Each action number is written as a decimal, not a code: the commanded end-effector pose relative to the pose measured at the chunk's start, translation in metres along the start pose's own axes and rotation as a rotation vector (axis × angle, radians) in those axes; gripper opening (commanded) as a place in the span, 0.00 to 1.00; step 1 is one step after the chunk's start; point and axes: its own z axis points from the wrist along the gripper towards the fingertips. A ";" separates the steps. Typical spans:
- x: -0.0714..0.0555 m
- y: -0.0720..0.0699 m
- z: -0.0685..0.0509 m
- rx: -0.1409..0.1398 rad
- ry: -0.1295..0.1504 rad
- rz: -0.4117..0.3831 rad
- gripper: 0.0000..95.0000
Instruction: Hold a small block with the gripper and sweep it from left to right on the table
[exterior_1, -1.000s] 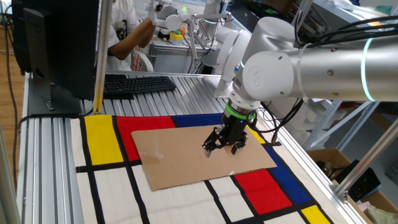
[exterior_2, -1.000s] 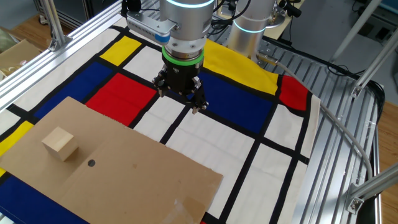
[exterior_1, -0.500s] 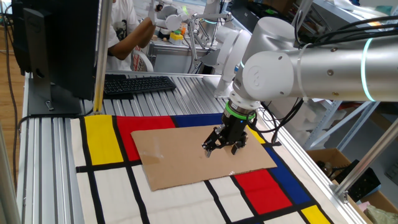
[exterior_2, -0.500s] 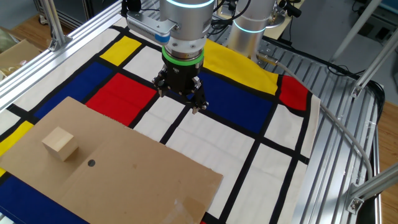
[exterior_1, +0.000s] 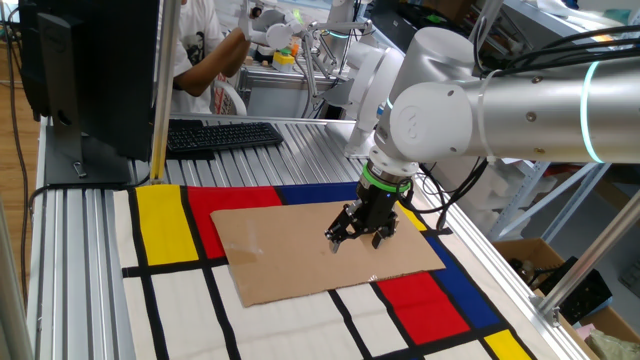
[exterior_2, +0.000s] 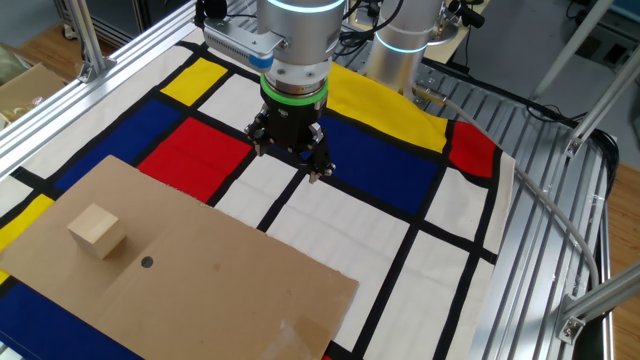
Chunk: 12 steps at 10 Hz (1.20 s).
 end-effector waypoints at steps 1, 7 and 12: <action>0.000 0.000 0.000 -0.076 -0.019 0.002 0.00; 0.000 0.000 0.000 -0.094 -0.016 0.007 0.00; -0.001 -0.001 -0.001 -0.030 -0.014 -0.029 0.00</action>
